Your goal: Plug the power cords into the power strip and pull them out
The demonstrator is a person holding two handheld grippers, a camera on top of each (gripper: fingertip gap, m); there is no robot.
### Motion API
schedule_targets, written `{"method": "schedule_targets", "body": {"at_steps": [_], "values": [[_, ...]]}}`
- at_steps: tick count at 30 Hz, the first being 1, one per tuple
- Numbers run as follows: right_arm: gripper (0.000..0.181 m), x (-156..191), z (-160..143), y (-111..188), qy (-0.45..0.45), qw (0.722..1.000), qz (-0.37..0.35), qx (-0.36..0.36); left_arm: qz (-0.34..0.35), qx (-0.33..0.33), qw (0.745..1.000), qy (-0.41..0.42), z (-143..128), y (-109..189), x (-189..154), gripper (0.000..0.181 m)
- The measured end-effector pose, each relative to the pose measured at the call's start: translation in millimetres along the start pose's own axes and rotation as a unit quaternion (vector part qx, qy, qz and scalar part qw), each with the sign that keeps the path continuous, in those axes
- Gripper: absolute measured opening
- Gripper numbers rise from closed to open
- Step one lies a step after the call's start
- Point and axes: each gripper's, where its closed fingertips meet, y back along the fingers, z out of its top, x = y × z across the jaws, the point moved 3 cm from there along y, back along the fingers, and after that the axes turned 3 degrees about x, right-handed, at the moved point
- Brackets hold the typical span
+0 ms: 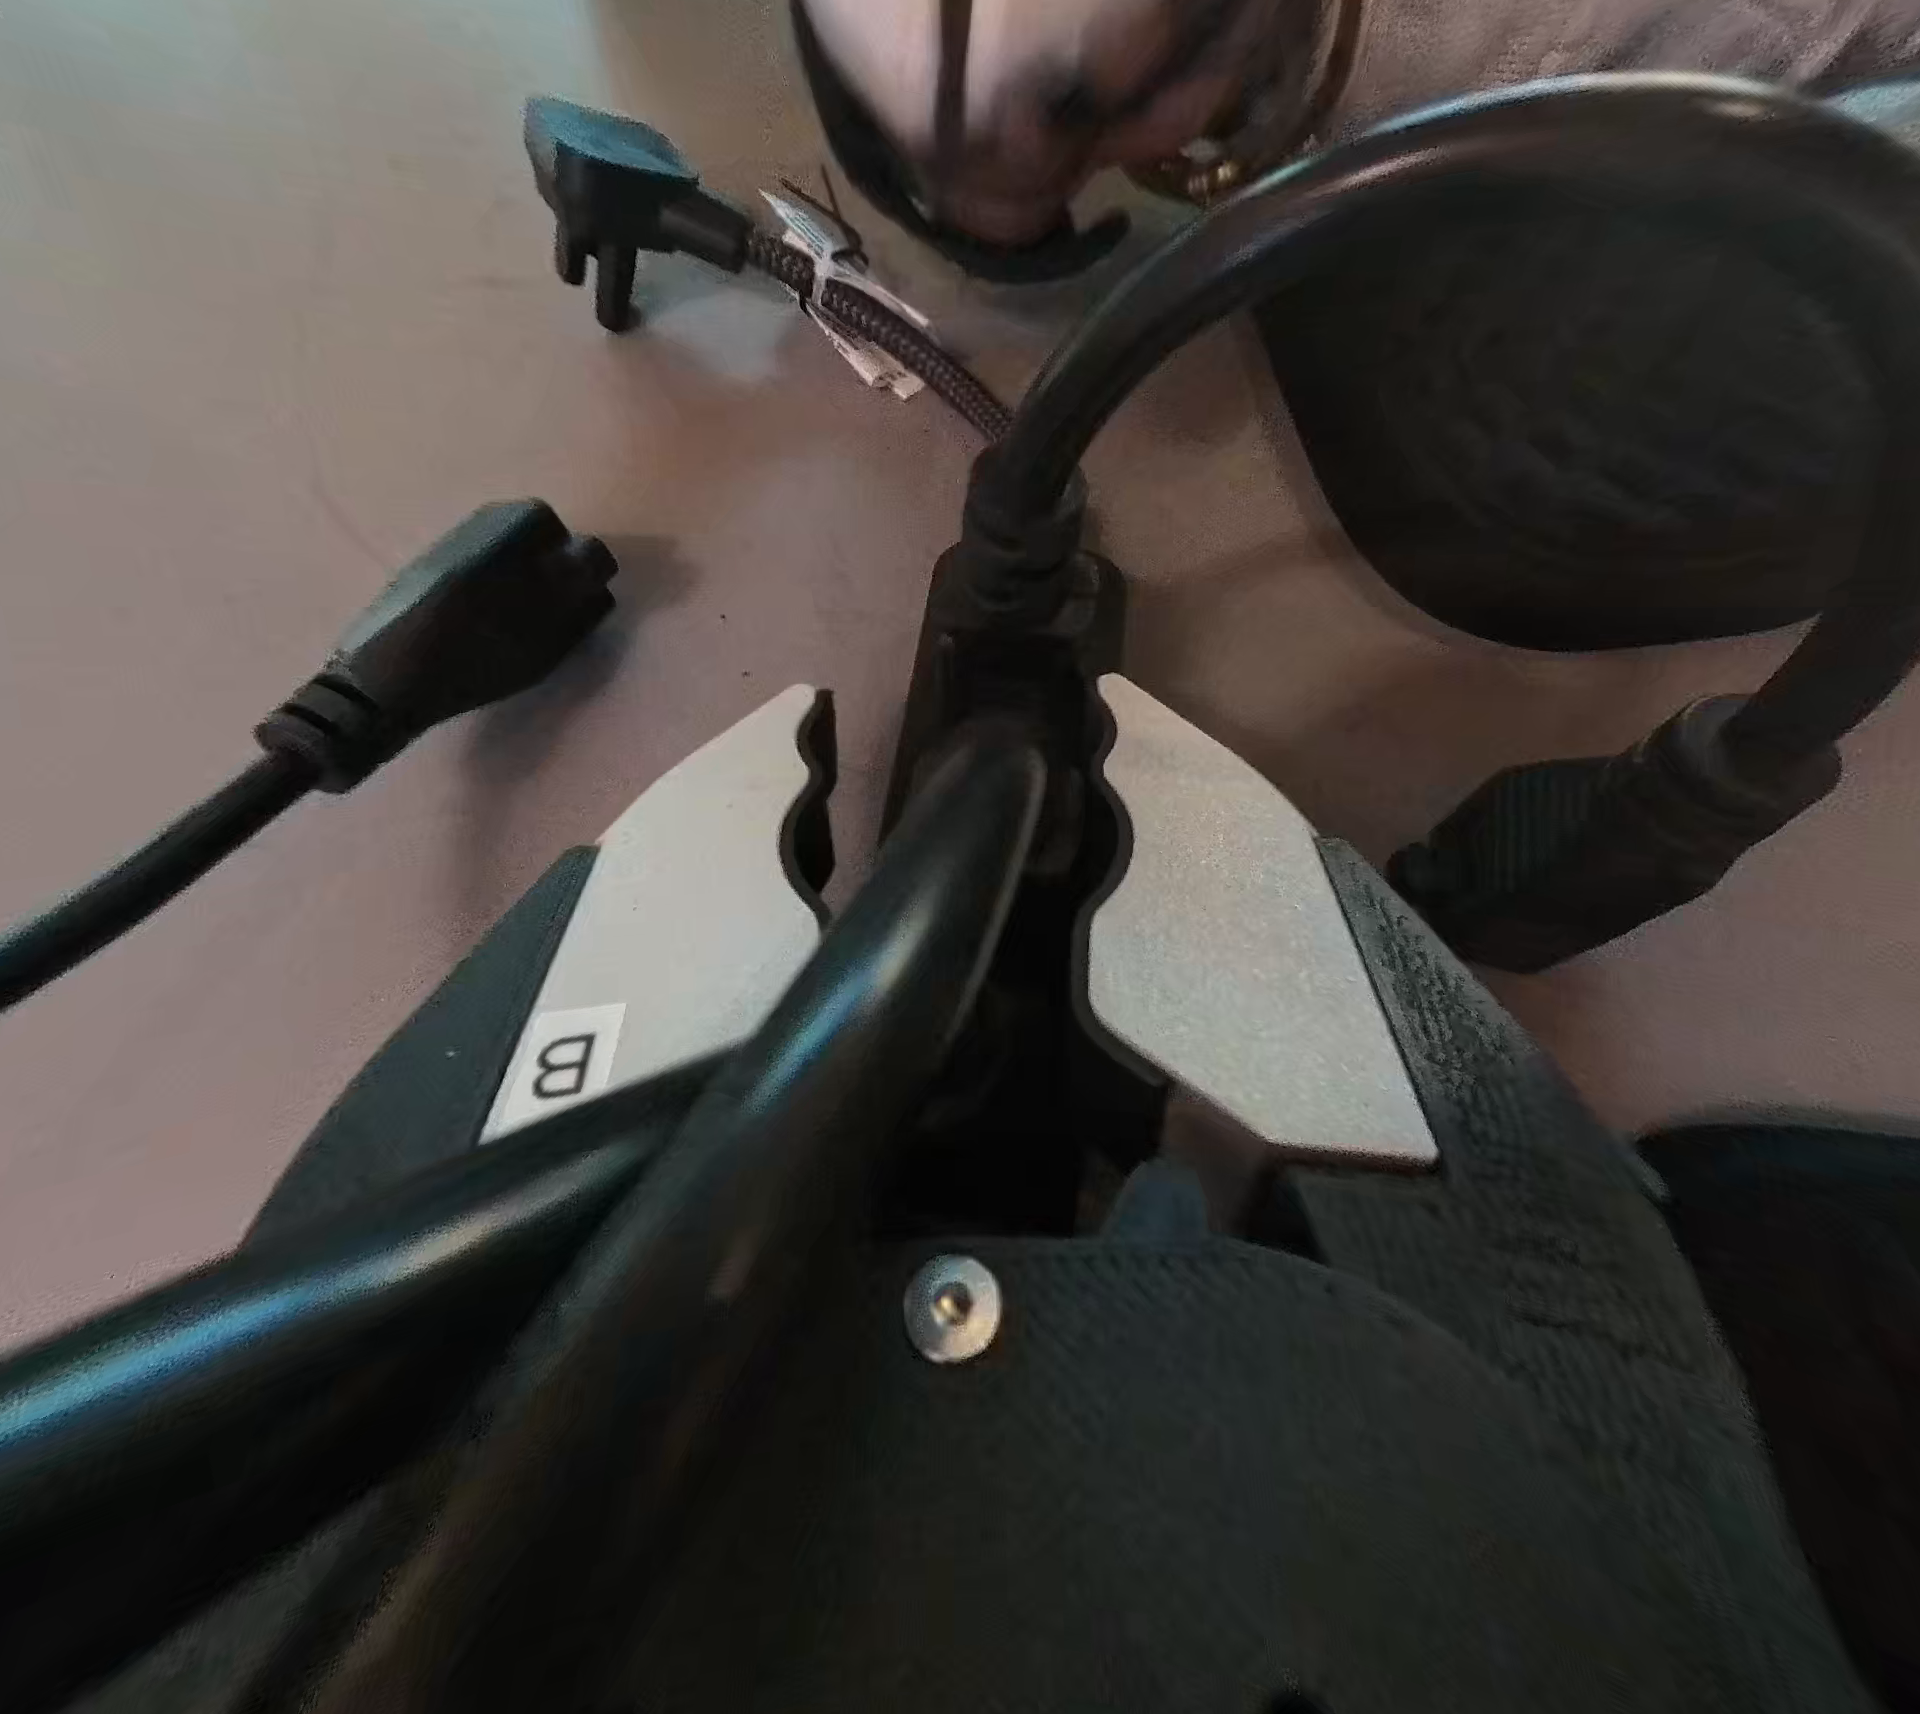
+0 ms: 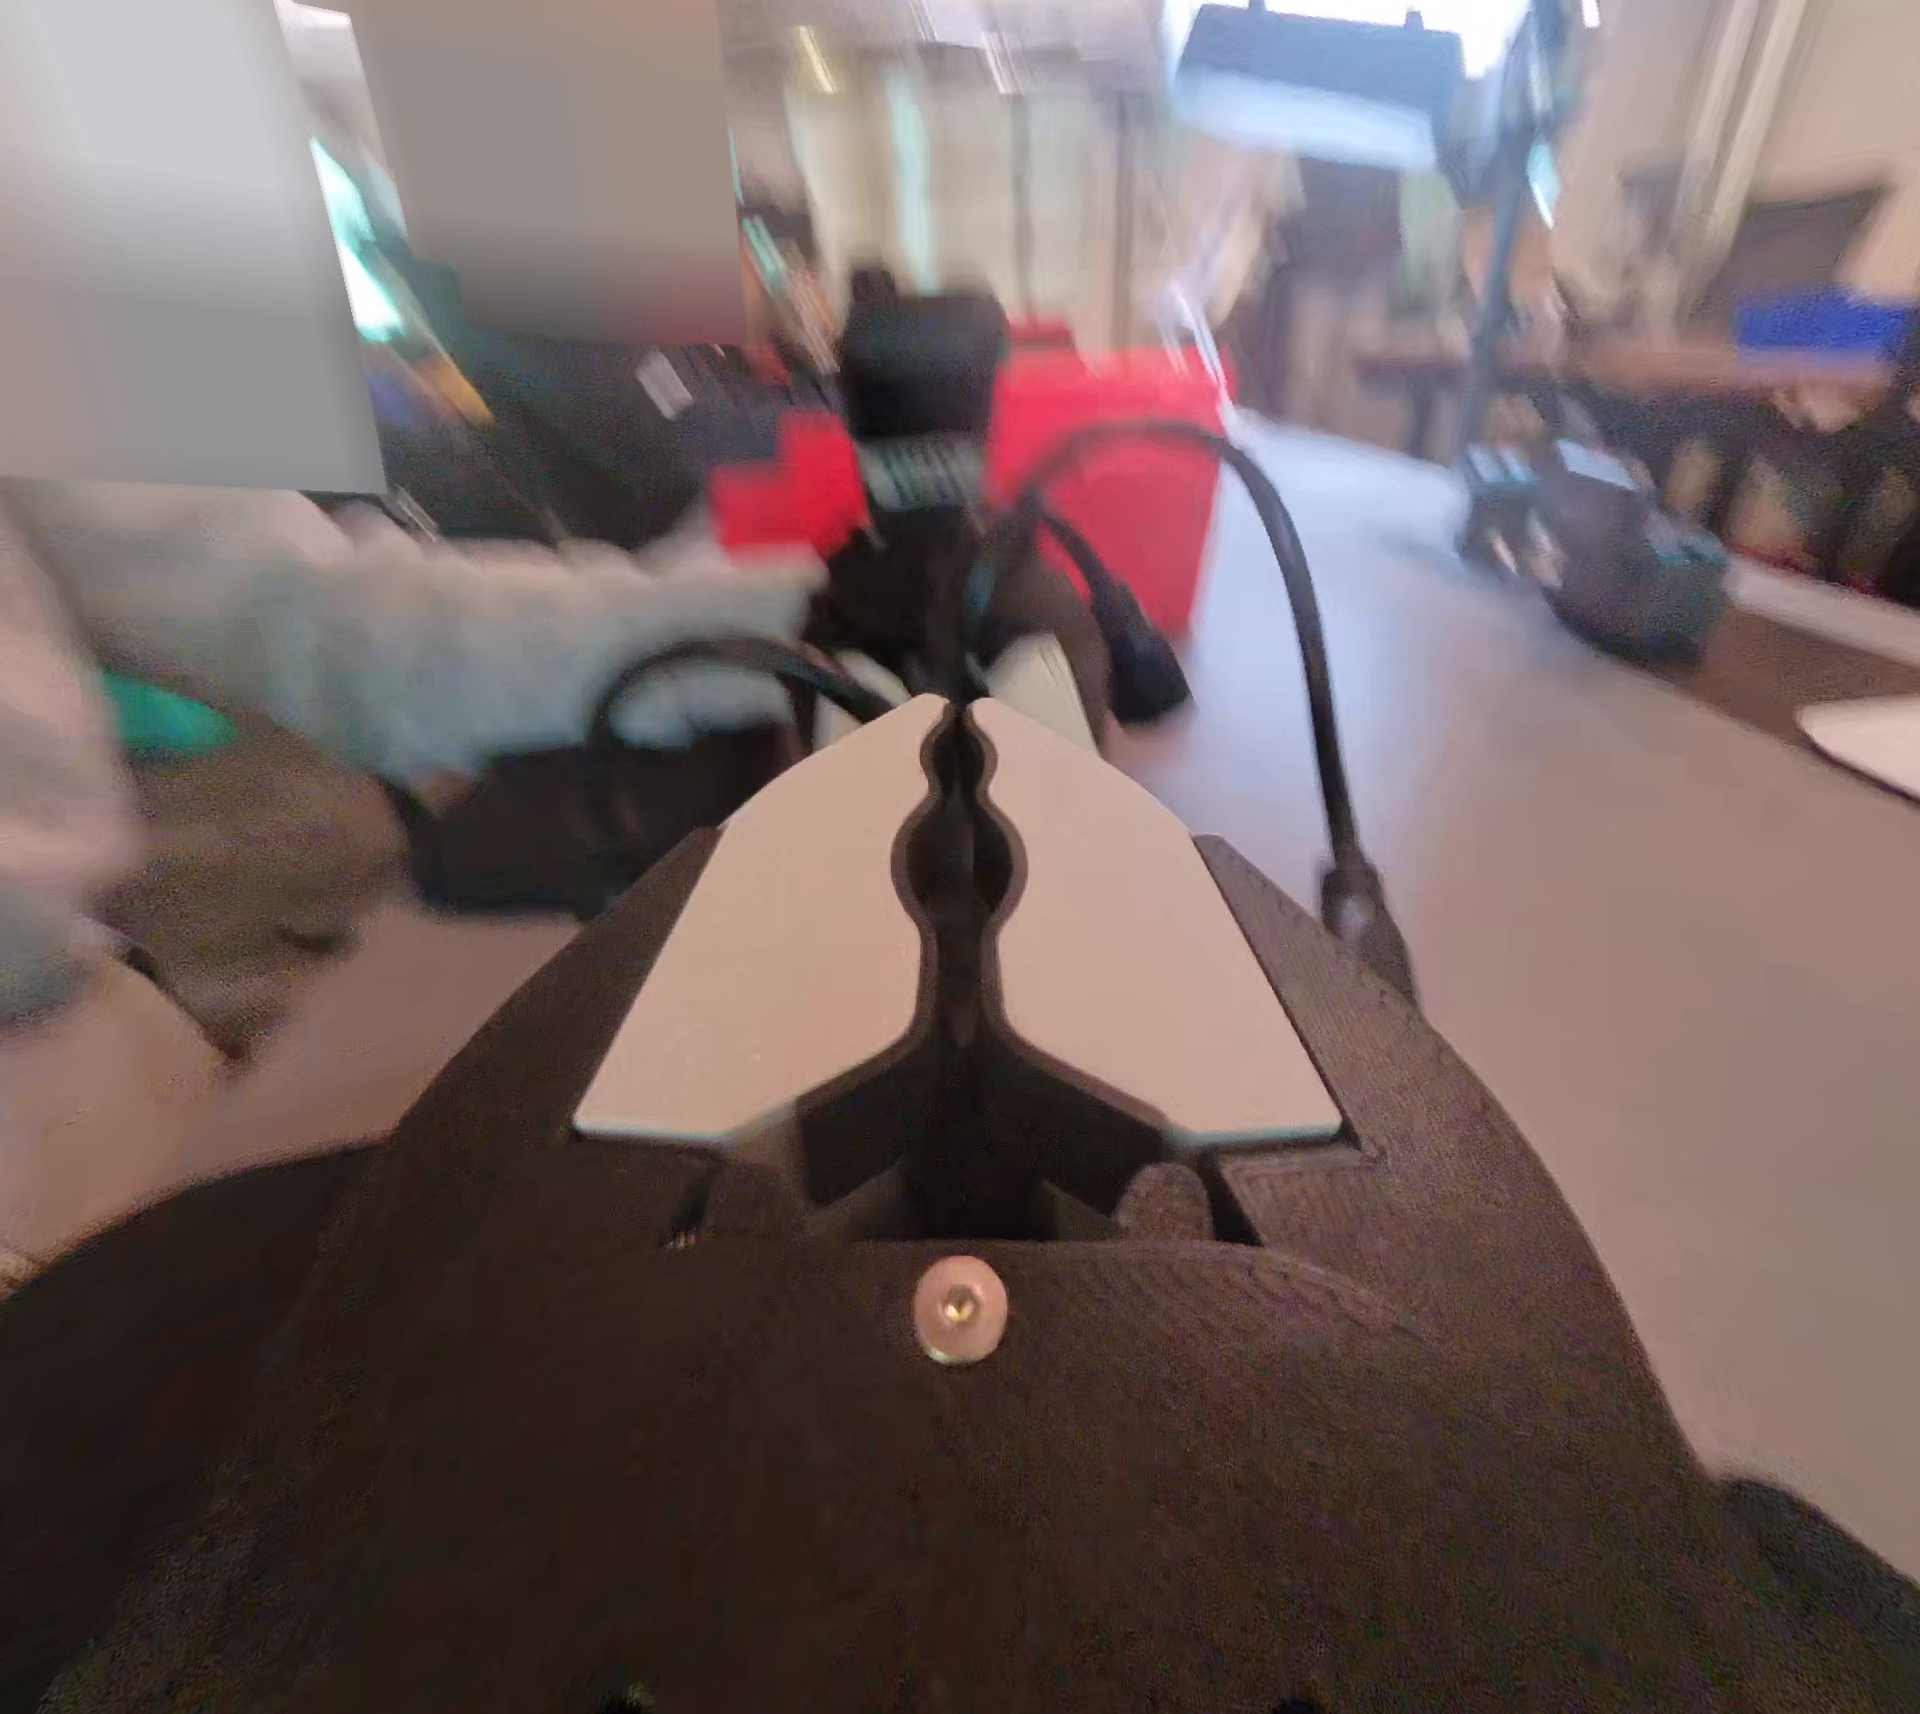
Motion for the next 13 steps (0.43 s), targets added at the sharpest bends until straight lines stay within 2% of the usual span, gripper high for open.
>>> {"method": "schedule_targets", "body": {"at_steps": [1,2,3,4,5,6,7,9,13], "values": [[0.000,2.9,2.0,-0.1,-0.004,1.000,0.011,-0.008,-0.003,0.003,1.000,0.009,1.1,0.2,-0.5,0.045],[0.001,3.4,-12.5,-7.3,0.020,0.998,0.000,0.057,-0.005,0.005,1.000,0.011,2.8,-1.4,0.0,0.046],[0.013,4.9,-28.0,-15.6,0.051,0.991,-0.008,0.123,-0.006,0.004,1.000,0.011,4.2,-3.9,0.3,0.046],[0.034,6.0,-38.9,-23.1,0.067,0.984,-0.013,0.164,-0.006,0.004,1.000,0.013,5.3,-5.6,0.4,0.046],[0.052,7.2,-47.5,-28.4,0.058,0.980,-0.007,0.192,-0.005,0.005,1.000,0.016,5.8,-6.7,0.9,0.047],[0.060,8.4,-54.2,-31.3,0.037,0.976,0.006,0.213,-0.004,0.004,1.000,0.016,5.7,-6.8,1.0,0.047],[0.059,7.7,-57.8,-32.1,0.021,0.974,0.011,0.227,-0.001,0.003,1.000,0.015,5.7,-6.9,0.9,0.048],[0.024,3.4,-57.4,-32.0,0.013,0.974,-0.001,0.225,-0.001,0.003,1.000,0.013,5.8,-6.9,0.9,0.048],[0.023,4.1,-57.0,-32.1,0.037,0.974,-0.005,0.223,-0.003,0.003,1.000,0.014,6.0,-7.5,0.5,0.047]]}}
